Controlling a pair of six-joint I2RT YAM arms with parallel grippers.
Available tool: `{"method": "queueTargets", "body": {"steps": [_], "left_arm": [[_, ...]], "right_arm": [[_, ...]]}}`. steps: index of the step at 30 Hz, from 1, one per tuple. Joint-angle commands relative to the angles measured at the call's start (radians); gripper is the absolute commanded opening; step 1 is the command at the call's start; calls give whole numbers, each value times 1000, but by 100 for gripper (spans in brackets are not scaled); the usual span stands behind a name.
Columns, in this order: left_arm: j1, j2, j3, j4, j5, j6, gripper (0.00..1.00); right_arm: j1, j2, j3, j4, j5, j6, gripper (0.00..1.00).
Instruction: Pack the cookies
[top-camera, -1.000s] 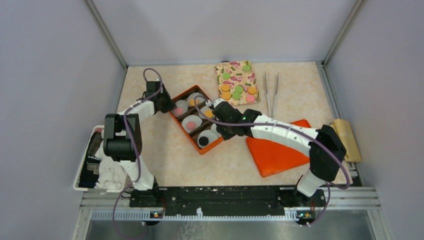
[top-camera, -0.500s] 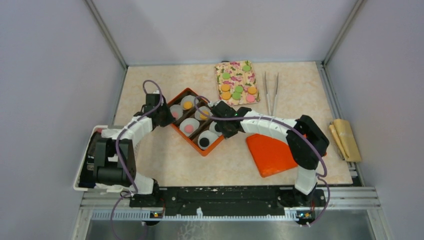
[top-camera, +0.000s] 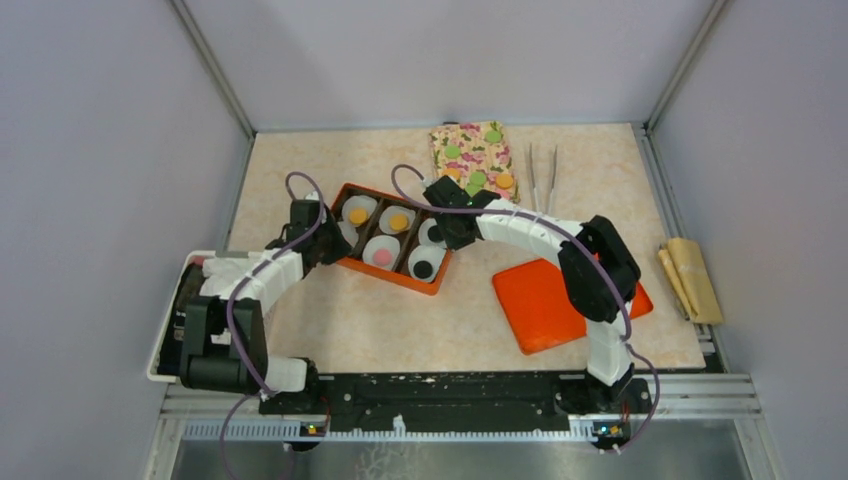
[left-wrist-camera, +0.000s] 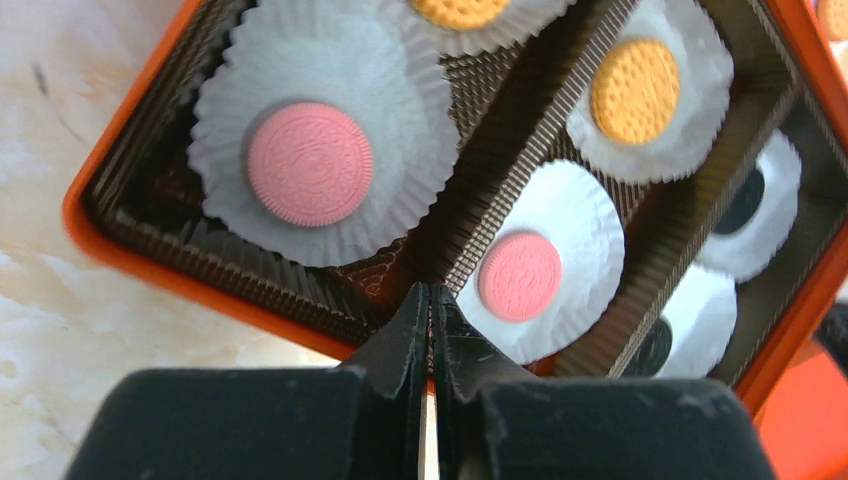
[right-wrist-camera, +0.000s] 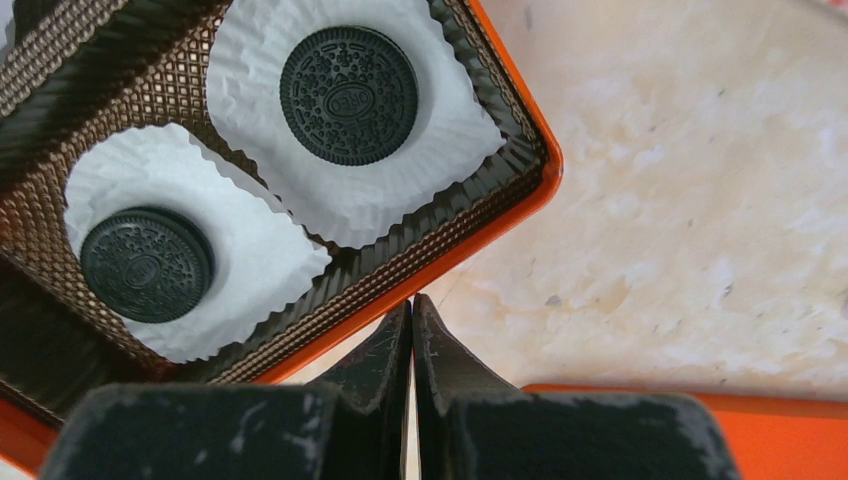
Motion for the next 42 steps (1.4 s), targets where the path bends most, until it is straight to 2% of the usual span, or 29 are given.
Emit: {"method": "queueTargets", "body": {"steps": [1,4,7,11,16,19,24,29,37,42], "left_arm": [[-42,-31,-44,-38,153,-44,7],[-59,-69,-52,-48,188,-68,7],[-68,-129,-18,-104,135,-68,9],[-68,-207,91,-200,34,-42,26],[-68,-280,196,-217,6,-9,43],[-68,-275,227,-190,64,4,43],[-72,-253,190,-91,196,2,45],[-82,-219,197,-47,264,14,48],[-95,-174,200,-1,329,21,50],[-113,-113,192,59,394,22,50]], "right_arm": [[-35,60,128,73,14,-24,0],[-51,68,174,52,60,-34,0],[-53,16,159,14,129,-28,4],[-51,-128,24,0,141,-10,21],[-43,-332,-185,-27,106,41,28],[-29,-425,-302,-36,88,75,29],[19,-507,-456,-44,70,156,33],[69,-518,-568,0,42,235,33],[82,-515,-671,53,26,288,33],[87,-514,-711,74,30,303,27]]}}
